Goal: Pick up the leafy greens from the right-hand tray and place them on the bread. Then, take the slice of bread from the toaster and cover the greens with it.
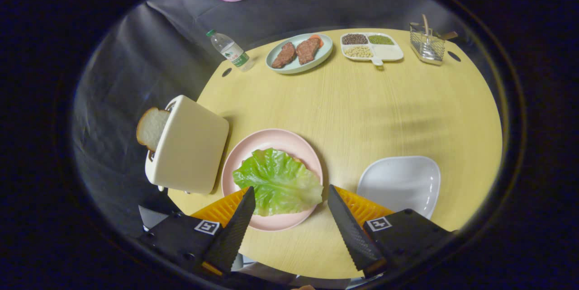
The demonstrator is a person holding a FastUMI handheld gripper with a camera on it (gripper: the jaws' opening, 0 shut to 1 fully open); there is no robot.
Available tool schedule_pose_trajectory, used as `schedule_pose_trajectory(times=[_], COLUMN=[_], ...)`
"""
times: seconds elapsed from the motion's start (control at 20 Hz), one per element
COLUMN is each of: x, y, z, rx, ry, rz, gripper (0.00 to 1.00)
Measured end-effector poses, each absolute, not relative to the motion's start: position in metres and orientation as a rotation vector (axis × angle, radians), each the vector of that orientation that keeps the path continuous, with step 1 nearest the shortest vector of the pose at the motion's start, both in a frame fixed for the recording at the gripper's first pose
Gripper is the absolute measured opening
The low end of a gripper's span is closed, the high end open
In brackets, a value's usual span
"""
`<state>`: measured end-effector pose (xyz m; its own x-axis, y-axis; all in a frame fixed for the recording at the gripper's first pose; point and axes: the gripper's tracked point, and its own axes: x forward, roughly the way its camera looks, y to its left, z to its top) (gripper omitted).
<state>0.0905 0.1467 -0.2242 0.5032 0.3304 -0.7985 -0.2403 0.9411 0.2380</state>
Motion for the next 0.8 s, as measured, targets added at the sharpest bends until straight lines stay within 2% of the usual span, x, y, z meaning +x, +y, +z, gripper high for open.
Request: schedule_pose_trajectory(times=[0.4,0.8], x=[0.063,0.064], y=[0.167,0.207], z=[-0.175,-0.154], rx=[0.114,0.134], ry=[1.057,1.179], rz=[0.419,0.302], gripper=[1.00,1.00])
